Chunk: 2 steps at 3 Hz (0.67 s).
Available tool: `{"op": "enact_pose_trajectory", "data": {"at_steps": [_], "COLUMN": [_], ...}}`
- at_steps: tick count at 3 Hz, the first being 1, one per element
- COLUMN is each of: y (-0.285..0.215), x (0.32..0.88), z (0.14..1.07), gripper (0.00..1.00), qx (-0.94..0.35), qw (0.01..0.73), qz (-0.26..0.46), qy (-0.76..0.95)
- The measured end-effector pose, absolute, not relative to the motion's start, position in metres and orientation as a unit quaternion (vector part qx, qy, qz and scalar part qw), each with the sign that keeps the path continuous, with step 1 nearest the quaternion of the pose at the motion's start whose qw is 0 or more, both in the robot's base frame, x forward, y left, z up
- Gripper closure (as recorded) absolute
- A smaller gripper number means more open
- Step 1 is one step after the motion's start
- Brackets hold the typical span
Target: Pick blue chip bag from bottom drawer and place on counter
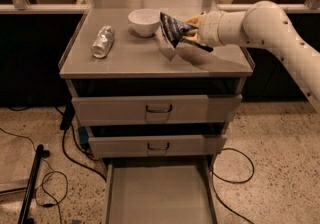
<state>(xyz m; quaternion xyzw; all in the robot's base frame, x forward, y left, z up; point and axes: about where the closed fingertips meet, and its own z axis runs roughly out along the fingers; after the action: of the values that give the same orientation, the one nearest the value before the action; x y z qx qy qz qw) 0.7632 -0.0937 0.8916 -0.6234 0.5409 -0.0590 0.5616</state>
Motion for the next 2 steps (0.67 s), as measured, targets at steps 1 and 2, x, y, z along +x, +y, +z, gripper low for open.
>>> {"op": "enact_pose_trajectory", "data": {"at_steps": [1,2], "y": [-0.119,-0.133], "x": [0.782,0.792], "z": [0.876,0.848], "gripper": [1.00,1.00], "qx": [-0.605,-0.589], "qw": [0.556,0.549], "qz": [-0.066,-0.061], "qy": [0.566,0.590]}}
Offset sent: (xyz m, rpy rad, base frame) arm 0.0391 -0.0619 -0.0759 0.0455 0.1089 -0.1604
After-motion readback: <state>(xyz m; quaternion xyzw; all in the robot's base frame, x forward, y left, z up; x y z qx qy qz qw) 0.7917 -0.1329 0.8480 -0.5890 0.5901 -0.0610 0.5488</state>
